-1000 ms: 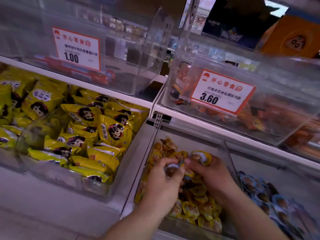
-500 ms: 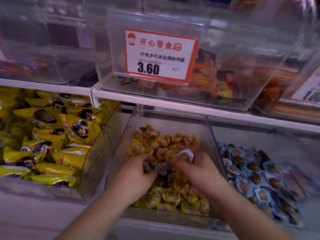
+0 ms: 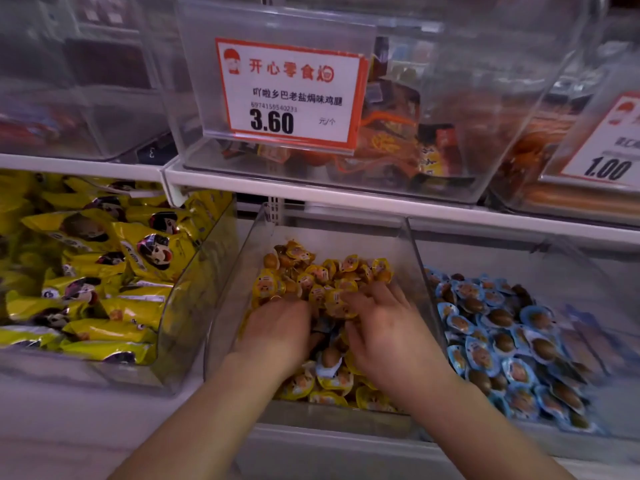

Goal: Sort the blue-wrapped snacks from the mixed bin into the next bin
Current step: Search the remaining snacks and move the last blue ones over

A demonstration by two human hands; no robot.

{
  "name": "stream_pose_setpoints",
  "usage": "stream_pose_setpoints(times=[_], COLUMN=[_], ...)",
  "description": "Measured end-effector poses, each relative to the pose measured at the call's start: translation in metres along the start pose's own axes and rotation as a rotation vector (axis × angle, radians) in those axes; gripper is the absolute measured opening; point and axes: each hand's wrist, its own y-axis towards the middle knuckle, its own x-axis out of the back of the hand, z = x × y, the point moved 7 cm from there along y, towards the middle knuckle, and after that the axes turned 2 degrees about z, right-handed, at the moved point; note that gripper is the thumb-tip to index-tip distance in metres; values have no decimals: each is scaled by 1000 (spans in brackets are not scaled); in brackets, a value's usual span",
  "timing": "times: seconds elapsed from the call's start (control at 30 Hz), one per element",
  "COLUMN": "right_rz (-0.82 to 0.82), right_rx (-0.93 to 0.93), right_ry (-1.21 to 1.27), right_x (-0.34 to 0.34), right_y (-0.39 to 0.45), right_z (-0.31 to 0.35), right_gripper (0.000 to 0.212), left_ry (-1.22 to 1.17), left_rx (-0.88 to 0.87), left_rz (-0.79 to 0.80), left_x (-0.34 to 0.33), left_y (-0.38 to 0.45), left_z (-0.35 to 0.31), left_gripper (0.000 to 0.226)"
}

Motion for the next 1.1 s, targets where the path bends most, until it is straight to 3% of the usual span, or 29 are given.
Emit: stream_pose_setpoints(times=[0.07, 0.2, 0.33, 0.47, 0.53, 0.6, 0.67, 0.73, 0.77, 0.9, 1.0, 1.1], right_rz=[-17, 304, 150, 77, 4, -75, 66, 277, 304, 136, 234, 261], right_rx=[157, 231, 201, 72, -86, -348, -599, -721, -740, -809, -781, -647], right_ry=[149, 198, 233, 276, 536, 1103, 1805, 2193, 2253, 2194, 2121, 1984], right_x=[4, -22, -11, -3, 3, 3, -17, -23, -24, -25, -25, -20], right_y=[-6, -15, -8, -7, -4, -5, -9, -15, -18, -24, -29, -32], right_z=[16, 32, 16, 2, -2, -8, 8, 42, 53, 54, 49, 38], right_gripper=[37, 65, 30, 26, 23, 25, 29, 35, 36, 40, 44, 34], left_ry=[-21, -329, -810, -1315, -1169, -767, -557, -423, -393, -391, -460, -598], left_rx=[-4, 40, 63, 230, 150, -22, -209, -353, -382, -390, -375, -389], left_rz=[-10, -139, -313, -263, -335, -511, -568, -550, -524, -431, -378, -337], left_x=[2, 20, 39, 28, 36, 55, 60, 53, 51, 53, 54, 61], left_y=[0, -7, -24, -45, -55, -68, -77, -78, -77, -66, -67, -70], left_z=[2, 15, 20, 29, 35, 27, 4, -19, -26, -41, -48, -60], left_gripper=[30, 30, 26, 25, 32, 31, 25, 32, 37, 55, 68, 79])
